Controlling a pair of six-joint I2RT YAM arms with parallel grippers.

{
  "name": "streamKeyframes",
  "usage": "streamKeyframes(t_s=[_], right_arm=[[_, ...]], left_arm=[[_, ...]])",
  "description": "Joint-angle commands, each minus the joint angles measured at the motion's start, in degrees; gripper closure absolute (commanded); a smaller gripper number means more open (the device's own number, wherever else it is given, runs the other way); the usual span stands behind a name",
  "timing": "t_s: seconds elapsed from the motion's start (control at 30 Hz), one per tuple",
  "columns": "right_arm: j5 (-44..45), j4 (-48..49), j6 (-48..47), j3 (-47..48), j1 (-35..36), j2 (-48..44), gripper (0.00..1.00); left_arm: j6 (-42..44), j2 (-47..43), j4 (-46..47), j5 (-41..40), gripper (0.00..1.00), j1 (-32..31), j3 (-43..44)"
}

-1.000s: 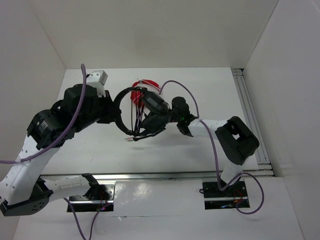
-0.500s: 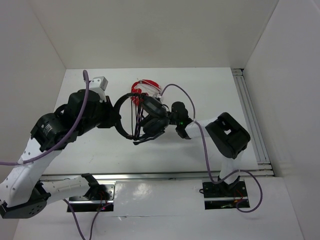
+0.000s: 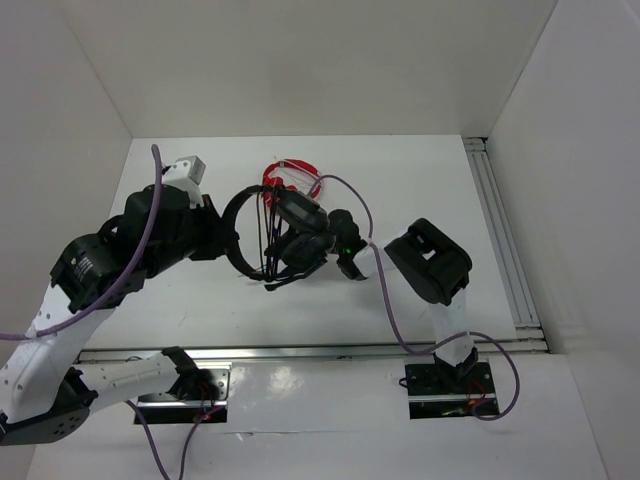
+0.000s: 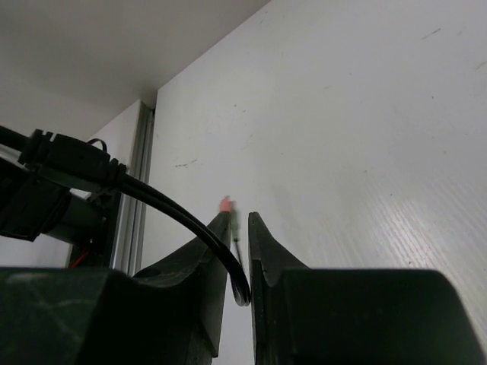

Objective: Wrap the headphones

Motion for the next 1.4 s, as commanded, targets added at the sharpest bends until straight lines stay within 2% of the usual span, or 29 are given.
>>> streamKeyframes(t_s=[0.0,0.23,0.33,0.43,0.67,0.93,1.37], right_arm=[[3.79,6.16,2.22,3.24,0.31,1.94,0.77],[8.54,6.68,4.41,6.41,0.31,4.84,0.76],[8.02,8.87,6.00,7.63,0.31,6.33,0.75],[8.02,9.49,6.62,7.64,0.93,7.04,0.72],[12.14,10.73,6.62,6.32,3.82,9.94,0.72],[12.15,12.75,6.62,6.32,5.59,13.28,0.72],[11.45,17.23,6.09,-3.08,5.67,12.76,0.72]], left_arm=[[-3.03,-2.16,6.27,1.46,1.00,-0.27,-0.01],[-3.64,-3.83,6.27,1.99,1.00,-0.27,-1.68],[-3.64,-4.36,6.80,1.99,1.00,-0.27,-2.73],[-3.64,-4.36,6.80,1.47,1.00,-0.27,-2.73],[-4.26,-3.84,8.02,1.46,1.00,-0.27,-2.73],[-4.26,-4.36,8.03,0.94,1.00,-0.27,-2.73],[-4.26,-3.83,5.22,-3.63,1.00,-0.27,-0.01]])
